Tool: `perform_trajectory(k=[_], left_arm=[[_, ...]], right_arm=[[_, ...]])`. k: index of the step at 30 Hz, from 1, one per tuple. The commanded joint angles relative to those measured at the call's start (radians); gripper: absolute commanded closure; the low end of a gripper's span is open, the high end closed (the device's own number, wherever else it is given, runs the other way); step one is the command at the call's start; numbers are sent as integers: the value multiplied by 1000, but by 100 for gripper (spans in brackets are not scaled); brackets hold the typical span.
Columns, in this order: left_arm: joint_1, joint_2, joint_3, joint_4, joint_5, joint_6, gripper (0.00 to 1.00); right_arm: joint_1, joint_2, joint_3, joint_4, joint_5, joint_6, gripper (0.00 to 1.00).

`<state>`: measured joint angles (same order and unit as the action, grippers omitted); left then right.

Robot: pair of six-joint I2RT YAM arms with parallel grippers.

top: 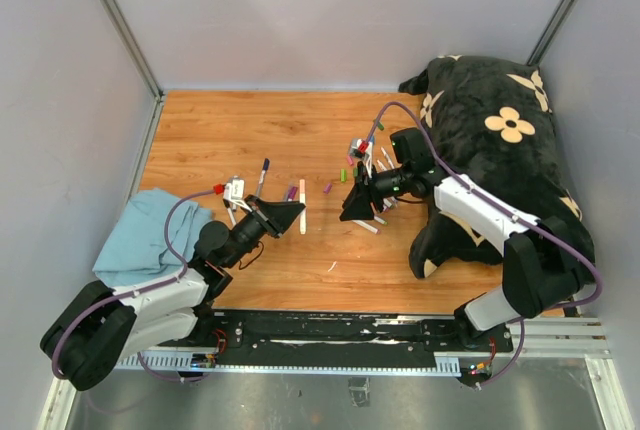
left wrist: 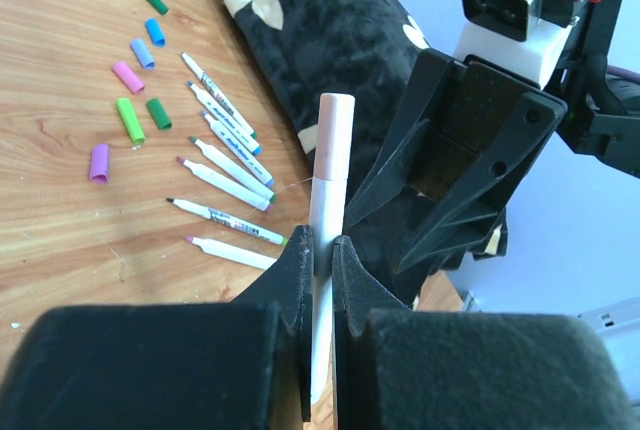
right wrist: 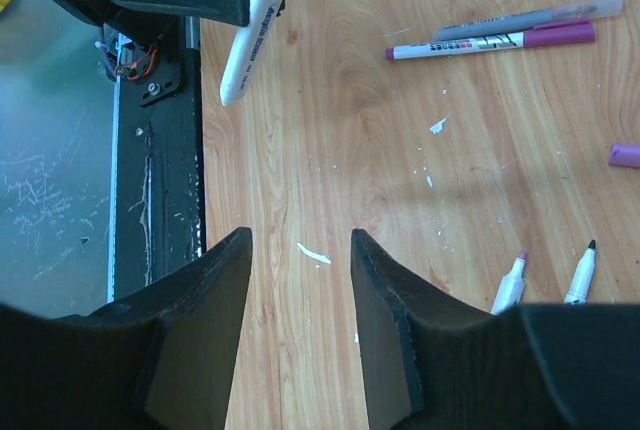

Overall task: Open the pen caps
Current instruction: Open the pen cap from the pen.

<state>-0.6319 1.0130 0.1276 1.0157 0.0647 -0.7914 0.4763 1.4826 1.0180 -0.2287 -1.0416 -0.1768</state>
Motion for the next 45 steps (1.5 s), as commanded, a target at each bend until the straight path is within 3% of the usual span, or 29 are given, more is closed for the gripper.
perform_trajectory(k=[1,10,21,33,45], left_arm=[[-5,2,-5,70,-9,-12,100],[-5,18,-9,102,-9,-31,100],[-5,41,-22,197,-67,-87,100],[-29,182,-25,414,-98,-140,100],[-46,225,-19,462,-114,-153,100]], right_arm=[[-1,3,-12,35,-28,30,54],[-1,7,-18,57,-33,51,53],[-2,36,-96,337,-67,314,48],[-1,48,-180,608,-97,502,48],[-2,59,-181,626,-106,514,47]])
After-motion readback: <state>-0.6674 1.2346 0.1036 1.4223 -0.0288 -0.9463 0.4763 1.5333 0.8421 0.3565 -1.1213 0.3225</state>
